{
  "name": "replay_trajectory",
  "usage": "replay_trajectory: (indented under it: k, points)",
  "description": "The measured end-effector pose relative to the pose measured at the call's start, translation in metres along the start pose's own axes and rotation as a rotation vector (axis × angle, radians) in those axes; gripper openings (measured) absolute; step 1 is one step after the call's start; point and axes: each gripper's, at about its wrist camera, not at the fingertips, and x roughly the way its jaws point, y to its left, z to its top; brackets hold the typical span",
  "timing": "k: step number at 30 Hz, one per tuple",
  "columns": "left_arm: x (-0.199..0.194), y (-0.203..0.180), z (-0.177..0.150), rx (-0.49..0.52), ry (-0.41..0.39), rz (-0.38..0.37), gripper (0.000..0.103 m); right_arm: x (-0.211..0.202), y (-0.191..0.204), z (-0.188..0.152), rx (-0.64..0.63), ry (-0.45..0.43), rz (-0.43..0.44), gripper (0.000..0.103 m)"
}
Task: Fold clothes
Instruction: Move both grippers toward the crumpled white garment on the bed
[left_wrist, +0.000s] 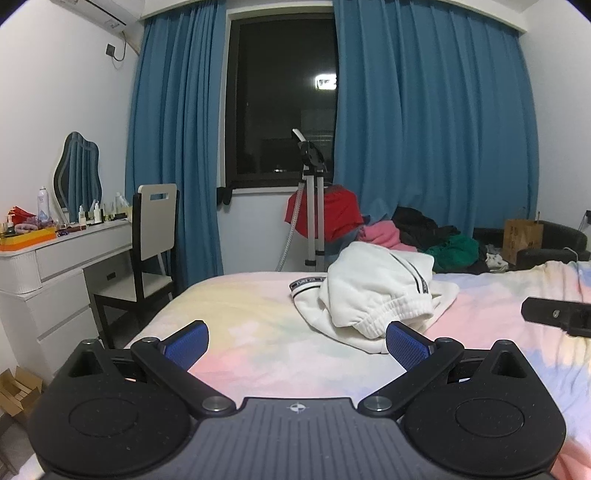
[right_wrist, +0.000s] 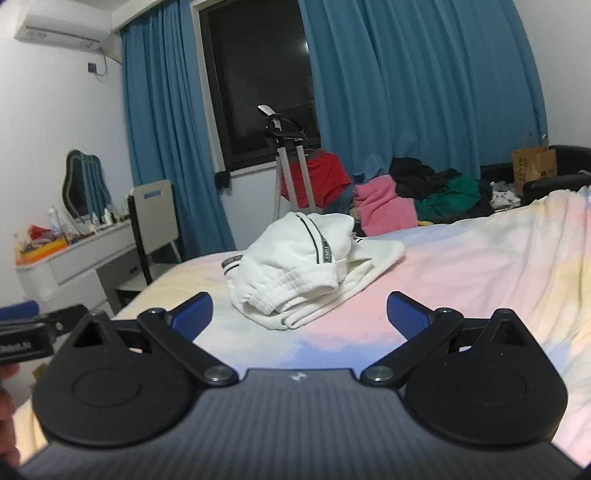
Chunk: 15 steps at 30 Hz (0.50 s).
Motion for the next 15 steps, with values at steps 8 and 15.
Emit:
replay_trajectory:
  k: [8, 15]
  points:
    - [0.025, -0.007, -0.02, 0.025, 0.05, -0.01, 0.103, 0.009, 0.001, -0.011, -0.014, -0.01, -0.034, 0.045]
    - [0.024, -0.008, -0.027, 0.011, 0.046, -0.046, 0.103, 0.011, 0.007, -0.019, -0.06, -0.022, -0.108, 0.017]
